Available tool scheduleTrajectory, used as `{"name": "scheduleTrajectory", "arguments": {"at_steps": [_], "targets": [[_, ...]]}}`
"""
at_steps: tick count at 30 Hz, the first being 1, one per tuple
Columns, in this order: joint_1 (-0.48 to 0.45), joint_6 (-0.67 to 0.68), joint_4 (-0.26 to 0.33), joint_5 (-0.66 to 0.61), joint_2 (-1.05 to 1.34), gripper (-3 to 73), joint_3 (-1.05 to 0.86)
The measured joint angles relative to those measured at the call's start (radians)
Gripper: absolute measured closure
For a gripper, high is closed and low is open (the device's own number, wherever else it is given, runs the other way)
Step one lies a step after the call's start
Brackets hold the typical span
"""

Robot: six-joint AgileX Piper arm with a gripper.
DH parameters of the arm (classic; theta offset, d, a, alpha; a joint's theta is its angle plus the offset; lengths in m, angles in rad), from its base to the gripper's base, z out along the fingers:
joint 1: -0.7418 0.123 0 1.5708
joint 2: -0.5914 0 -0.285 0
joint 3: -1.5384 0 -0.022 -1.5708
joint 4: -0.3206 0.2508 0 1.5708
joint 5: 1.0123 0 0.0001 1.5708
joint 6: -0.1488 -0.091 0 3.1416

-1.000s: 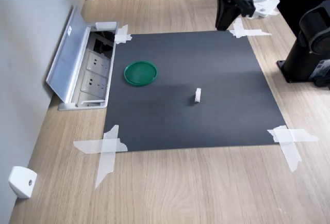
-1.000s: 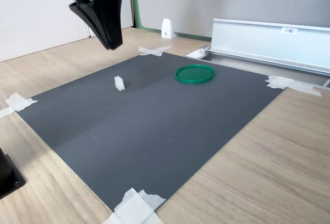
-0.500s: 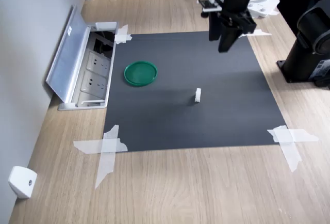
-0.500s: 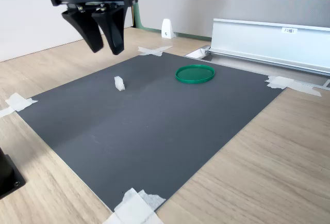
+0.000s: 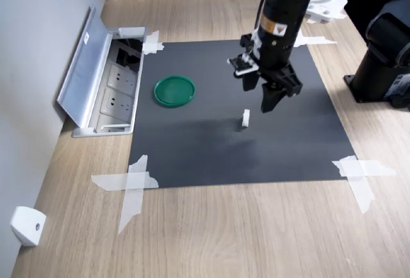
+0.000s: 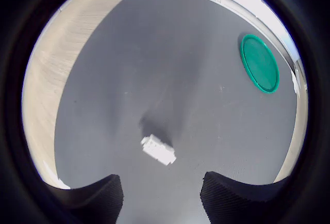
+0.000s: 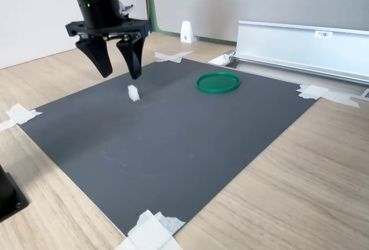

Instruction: Grasp a white terminal and put it on the green lid.

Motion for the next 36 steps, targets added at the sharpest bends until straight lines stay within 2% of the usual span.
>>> {"name": "scheduleTrajectory", "arguments": {"at_steps": [11,19,36], "targets": [[0.001,-0.097,-0.009,0.085,-0.073,5.2,0.001],[0.001,-0.099,0.018,0.13,-0.108,5.2,0.002],[0.001,-0.103,0.043,0.133,-0.153,5.4,0.003]]}}
